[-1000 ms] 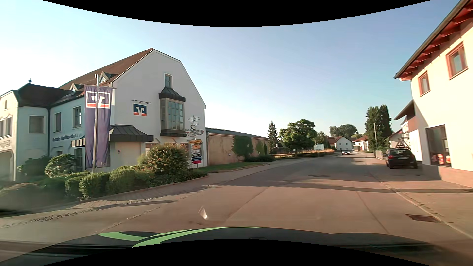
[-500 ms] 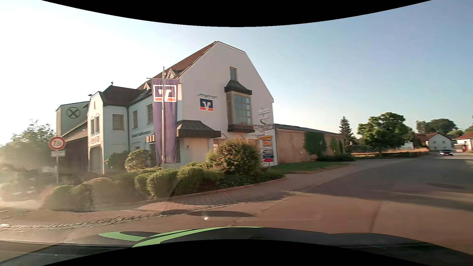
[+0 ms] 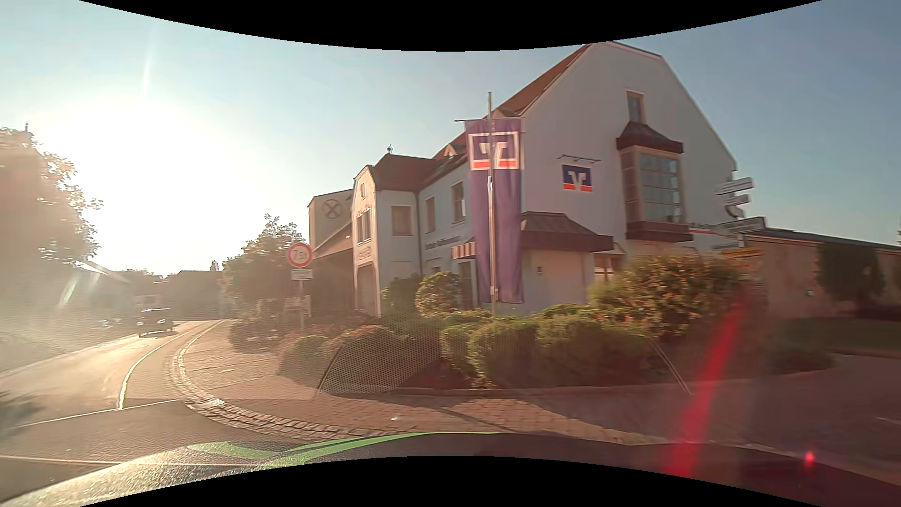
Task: Follow the waypoints while adhering to traffic rules and regulations
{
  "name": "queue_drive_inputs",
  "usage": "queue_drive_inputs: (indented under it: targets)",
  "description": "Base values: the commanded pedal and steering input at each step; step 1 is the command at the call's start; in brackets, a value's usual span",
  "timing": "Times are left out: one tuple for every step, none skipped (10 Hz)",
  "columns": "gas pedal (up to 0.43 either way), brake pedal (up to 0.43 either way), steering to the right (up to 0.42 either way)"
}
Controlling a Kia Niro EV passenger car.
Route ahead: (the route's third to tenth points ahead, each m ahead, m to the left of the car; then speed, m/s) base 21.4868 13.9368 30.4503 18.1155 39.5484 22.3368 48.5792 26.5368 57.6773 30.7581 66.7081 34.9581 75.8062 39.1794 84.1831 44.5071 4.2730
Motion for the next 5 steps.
queue_drive_inputs:
  targets:
    - [0.157, 0.0, -0.783]
    - [0.157, 0.0, -0.757]
    - [0.169, 0.0, -0.724]
    - [0.169, 0.0, -0.693]
    - [0.189, 0.0, -0.637]
